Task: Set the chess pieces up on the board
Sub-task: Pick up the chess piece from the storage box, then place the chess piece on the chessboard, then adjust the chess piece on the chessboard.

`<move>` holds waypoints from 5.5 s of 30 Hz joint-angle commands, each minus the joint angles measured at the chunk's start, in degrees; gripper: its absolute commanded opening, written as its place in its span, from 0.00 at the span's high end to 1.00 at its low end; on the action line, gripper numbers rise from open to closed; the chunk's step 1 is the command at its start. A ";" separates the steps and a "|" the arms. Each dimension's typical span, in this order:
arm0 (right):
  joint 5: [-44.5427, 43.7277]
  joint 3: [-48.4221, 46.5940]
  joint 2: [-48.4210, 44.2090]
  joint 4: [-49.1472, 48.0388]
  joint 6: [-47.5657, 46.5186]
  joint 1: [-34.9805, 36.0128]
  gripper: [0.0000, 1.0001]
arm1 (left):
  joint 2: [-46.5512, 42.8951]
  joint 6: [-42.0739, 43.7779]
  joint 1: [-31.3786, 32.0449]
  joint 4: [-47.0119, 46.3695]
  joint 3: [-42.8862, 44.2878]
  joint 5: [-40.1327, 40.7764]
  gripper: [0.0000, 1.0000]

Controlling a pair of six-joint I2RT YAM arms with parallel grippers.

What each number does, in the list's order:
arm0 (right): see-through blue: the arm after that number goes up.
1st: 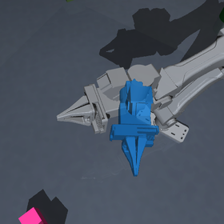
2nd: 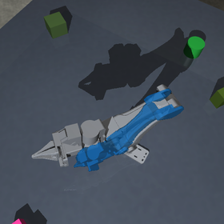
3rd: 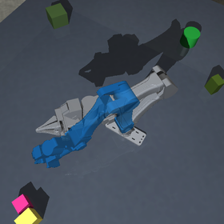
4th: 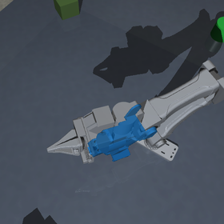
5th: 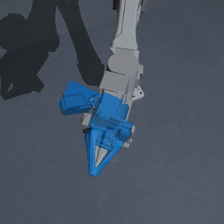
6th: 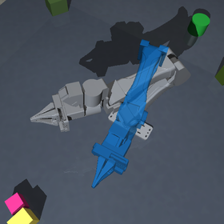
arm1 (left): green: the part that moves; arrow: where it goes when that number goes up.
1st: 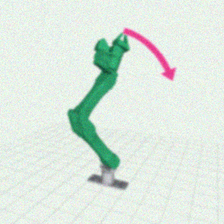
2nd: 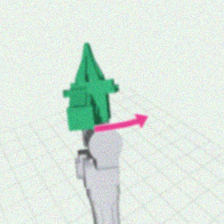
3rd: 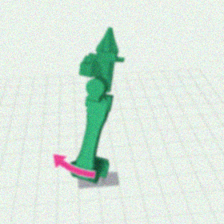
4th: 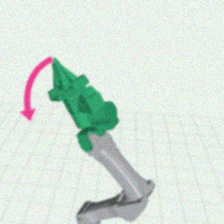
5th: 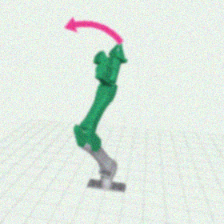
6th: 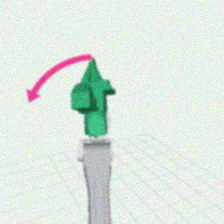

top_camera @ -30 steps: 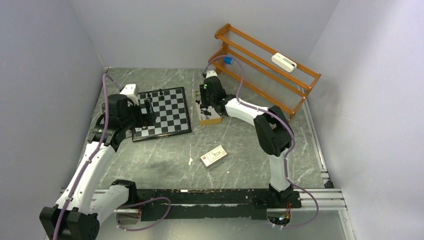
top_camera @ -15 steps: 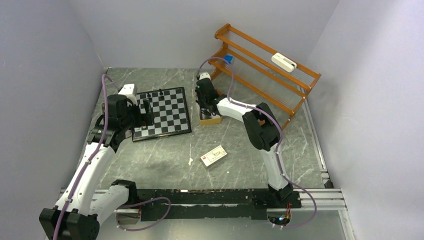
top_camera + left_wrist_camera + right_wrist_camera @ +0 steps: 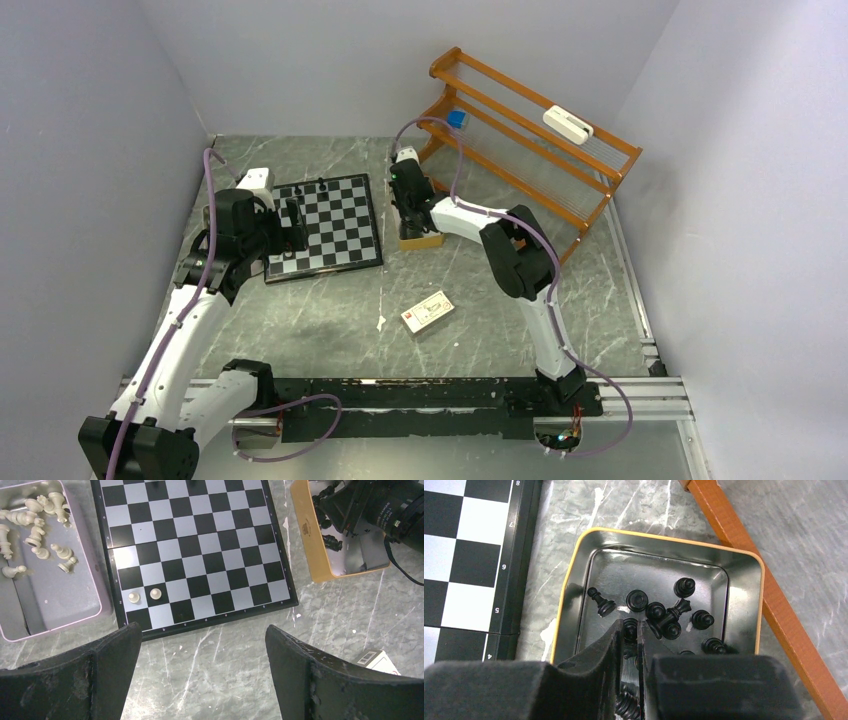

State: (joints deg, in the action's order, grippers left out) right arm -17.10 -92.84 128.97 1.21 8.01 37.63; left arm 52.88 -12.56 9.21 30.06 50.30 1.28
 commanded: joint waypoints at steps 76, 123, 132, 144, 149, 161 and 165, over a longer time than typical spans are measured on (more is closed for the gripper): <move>6.89 -40.14 26.91 -6.30 -16.35 10.09 0.87 | -0.85 -0.63 0.24 0.33 0.89 5.11 0.06; 9.56 27.08 -43.76 -6.49 11.29 7.67 0.00 | 57.42 -1.90 4.84 0.16 45.64 5.17 0.41; 13.37 38.54 -52.84 -8.52 12.50 8.08 0.00 | 65.18 -0.65 5.62 -1.82 47.38 5.34 0.53; 11.33 39.56 -54.08 -8.87 10.52 8.08 0.00 | 69.43 -0.07 5.99 -1.92 49.72 7.64 0.59; 10.20 39.15 -53.93 -8.32 9.68 8.03 0.00 | 71.39 0.07 5.99 -1.57 51.34 7.70 0.62; 8.17 39.34 -54.25 -8.24 8.10 8.08 0.00 | 73.26 0.88 5.99 -2.09 53.32 9.22 0.72; 8.53 39.11 -53.63 -8.19 8.13 8.08 0.00 | 73.93 1.06 5.99 -1.88 54.00 9.27 0.76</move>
State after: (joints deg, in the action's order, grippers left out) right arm -7.51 -53.87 76.31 -6.09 16.97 45.50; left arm 125.45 -12.45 14.85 28.71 102.02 9.41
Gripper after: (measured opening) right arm 0.997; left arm 0.253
